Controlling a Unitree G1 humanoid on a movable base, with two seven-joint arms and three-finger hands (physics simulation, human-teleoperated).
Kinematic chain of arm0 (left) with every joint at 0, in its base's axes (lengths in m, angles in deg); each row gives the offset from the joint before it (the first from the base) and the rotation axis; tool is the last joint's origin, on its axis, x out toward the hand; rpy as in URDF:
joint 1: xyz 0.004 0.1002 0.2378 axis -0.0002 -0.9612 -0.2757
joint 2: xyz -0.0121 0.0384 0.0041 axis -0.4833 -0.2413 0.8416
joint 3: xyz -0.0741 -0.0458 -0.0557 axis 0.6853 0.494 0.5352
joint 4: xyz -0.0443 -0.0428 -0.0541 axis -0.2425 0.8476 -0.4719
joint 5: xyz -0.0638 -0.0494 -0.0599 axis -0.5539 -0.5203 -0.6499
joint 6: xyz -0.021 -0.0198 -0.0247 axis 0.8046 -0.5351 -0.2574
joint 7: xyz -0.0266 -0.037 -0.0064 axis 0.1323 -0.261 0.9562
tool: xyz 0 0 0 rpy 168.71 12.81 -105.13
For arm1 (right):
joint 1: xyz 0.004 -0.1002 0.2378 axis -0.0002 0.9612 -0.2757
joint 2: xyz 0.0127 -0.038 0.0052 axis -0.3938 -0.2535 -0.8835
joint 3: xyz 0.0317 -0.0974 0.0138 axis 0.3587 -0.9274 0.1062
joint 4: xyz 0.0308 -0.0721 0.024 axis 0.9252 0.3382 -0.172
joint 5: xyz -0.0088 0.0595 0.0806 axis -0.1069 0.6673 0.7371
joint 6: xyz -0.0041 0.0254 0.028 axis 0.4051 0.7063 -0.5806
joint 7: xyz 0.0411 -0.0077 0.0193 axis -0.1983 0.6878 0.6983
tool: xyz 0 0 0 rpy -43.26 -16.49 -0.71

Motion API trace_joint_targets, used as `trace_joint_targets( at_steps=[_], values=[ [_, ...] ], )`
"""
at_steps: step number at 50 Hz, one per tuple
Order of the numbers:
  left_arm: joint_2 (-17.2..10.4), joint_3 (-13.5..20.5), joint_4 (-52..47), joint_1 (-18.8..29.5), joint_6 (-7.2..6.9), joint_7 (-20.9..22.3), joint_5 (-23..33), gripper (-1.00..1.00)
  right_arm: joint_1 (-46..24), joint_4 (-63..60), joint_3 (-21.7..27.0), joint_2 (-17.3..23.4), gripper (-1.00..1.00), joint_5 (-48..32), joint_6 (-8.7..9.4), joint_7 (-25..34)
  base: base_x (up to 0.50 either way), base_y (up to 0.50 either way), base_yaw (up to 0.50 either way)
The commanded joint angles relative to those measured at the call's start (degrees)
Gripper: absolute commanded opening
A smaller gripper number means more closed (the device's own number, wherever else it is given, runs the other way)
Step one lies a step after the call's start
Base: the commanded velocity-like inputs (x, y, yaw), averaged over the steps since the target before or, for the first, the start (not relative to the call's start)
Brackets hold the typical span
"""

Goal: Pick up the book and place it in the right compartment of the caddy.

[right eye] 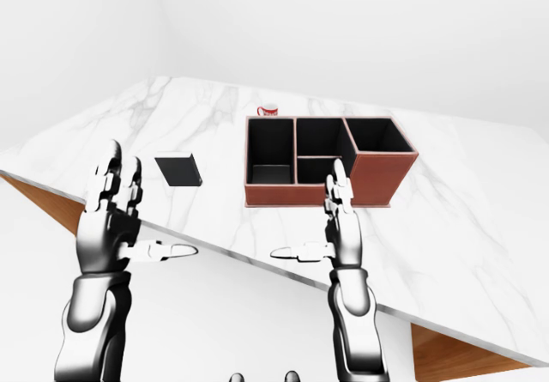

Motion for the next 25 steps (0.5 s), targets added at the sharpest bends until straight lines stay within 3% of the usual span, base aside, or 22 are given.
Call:
trace_joint_targets(
  at_steps=[1,16,25],
  values=[
    [0.26,0.82,-5.77,-1.04,1.14,1.04,-1.80,1.00,1.18,-3.81,-0.27,-0.14,1.00,-0.09,0.00,-0.42,0.00,0.00,0.00],
    [0.44,0.28,-5.25,-1.54,1.36,1.32,-1.84,1.00,1.47,1.94,-0.64,-0.28,1.00,-0.43,0.00,-0.01,0.00,0.00,0.00],
    [0.49,0.13,-4.55,-1.74,1.36,1.23,-1.84,1.00,1.88,-0.98,-1.08,-0.20,1.00,-0.60,0.00,-0.07,0.00,0.00,0.00]
  ],
)
